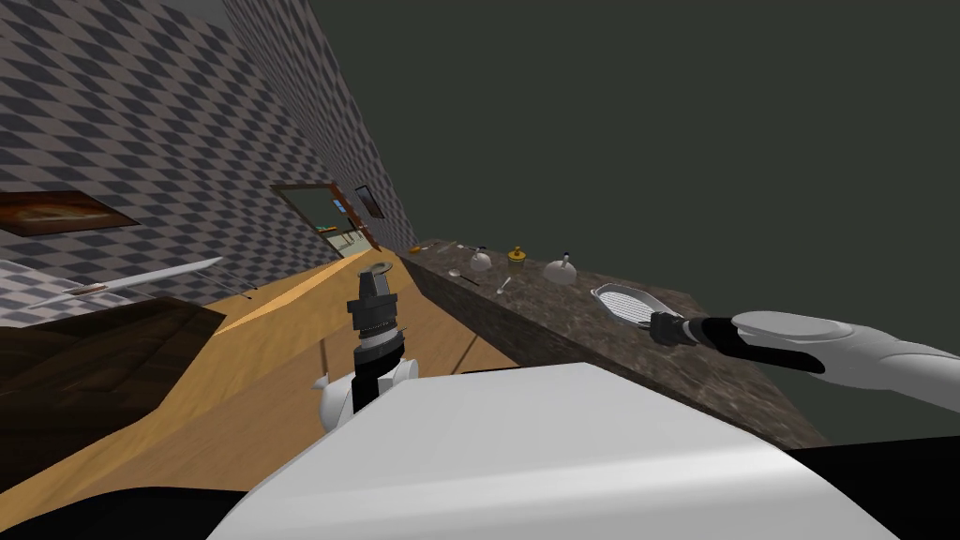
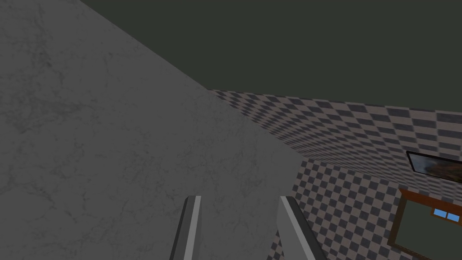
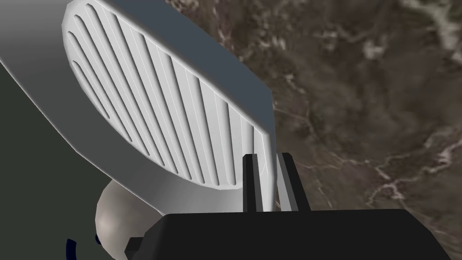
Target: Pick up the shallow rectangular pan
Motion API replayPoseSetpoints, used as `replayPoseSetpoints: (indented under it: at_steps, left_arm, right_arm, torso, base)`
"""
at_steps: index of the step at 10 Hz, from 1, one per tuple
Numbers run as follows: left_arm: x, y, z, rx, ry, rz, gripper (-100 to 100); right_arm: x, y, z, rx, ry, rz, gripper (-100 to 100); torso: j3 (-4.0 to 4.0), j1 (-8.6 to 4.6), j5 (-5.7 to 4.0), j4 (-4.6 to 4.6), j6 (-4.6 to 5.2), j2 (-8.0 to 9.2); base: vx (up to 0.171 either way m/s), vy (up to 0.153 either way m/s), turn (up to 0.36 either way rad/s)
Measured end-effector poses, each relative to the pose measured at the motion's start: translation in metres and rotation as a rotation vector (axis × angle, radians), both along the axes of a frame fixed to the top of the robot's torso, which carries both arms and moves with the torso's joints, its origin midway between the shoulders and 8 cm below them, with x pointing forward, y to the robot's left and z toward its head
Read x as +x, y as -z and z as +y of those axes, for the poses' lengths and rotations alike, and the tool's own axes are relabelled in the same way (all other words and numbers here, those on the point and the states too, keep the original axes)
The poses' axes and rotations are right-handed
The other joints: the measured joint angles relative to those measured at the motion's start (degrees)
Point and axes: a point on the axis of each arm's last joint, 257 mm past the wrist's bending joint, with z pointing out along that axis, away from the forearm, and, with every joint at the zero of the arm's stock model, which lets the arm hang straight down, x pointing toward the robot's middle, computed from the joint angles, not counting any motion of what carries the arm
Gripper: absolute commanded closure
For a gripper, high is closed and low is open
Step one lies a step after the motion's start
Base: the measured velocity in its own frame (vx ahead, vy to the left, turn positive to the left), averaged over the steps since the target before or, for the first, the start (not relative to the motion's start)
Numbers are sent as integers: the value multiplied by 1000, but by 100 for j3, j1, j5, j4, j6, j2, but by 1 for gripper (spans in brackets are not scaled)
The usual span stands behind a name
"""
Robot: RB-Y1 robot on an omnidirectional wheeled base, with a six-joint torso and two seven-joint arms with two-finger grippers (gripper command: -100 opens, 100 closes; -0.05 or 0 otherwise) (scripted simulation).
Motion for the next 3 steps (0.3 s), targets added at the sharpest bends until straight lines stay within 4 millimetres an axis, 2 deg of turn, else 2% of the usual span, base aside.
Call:
replayPoseSetpoints:
  at_steps: [2,3]
  left_arm:
    - [0,0,0,0,0,0,0]
    - [0,0,0,0,0,0,0]
  right_arm:
    - [-6,-5,-10,3,2,0,100]
    - [-7,-4,-10,4,0,2,0]
  torso:
    - [3,7,5,4,-1,1]
    - [3,1,6,5,-3,2]
  base:
    - [5,39,-4]
    - [0,0,0]
